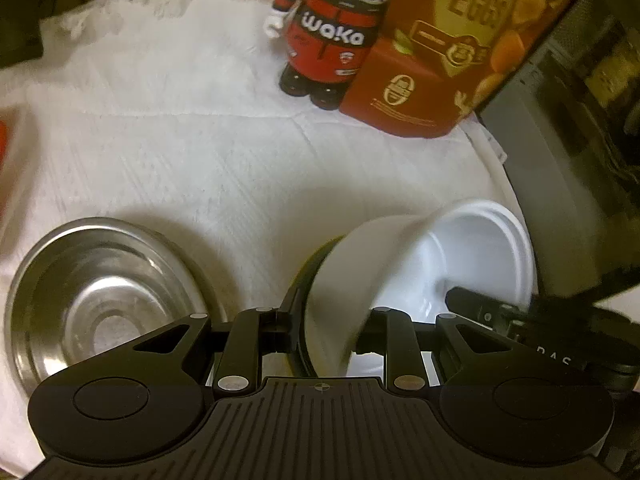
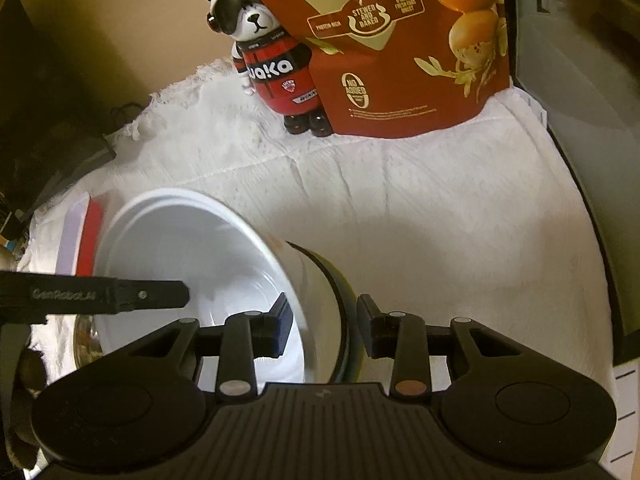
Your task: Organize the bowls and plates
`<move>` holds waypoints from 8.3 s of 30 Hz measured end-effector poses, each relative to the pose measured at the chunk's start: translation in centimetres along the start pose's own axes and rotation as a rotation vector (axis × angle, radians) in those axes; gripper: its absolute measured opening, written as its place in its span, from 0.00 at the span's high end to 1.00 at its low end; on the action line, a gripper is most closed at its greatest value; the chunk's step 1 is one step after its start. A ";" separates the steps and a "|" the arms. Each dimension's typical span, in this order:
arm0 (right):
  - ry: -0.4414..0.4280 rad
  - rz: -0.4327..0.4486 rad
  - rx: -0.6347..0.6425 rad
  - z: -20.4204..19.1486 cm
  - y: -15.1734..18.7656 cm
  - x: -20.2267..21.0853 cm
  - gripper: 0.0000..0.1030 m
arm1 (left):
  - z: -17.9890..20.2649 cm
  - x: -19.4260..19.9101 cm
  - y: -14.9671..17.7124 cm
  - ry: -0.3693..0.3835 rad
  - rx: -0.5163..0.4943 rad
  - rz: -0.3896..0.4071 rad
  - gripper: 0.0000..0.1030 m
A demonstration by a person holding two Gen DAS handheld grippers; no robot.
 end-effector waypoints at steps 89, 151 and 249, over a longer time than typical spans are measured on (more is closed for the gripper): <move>0.068 -0.152 -0.190 -19.0 9.2 -10.1 0.51 | -23.7 0.0 3.7 0.067 0.261 -0.038 0.74; 0.096 0.080 0.192 0.9 -0.1 -1.1 0.49 | -2.1 0.4 1.1 -0.035 0.100 0.076 0.63; -0.217 -0.303 0.021 -2.4 4.1 -6.3 0.37 | -2.6 -1.8 5.2 0.050 0.124 -0.141 0.50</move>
Point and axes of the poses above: each gripper's, at about its wrist camera, not at the fingertips, and x roughly against the way its jaws point, z to its right, y to its underside, the point moved 8 cm from there along -x, roughly the way its jaws point, and after that the axes turned 1 degree about -x, right-handed, at the moved point
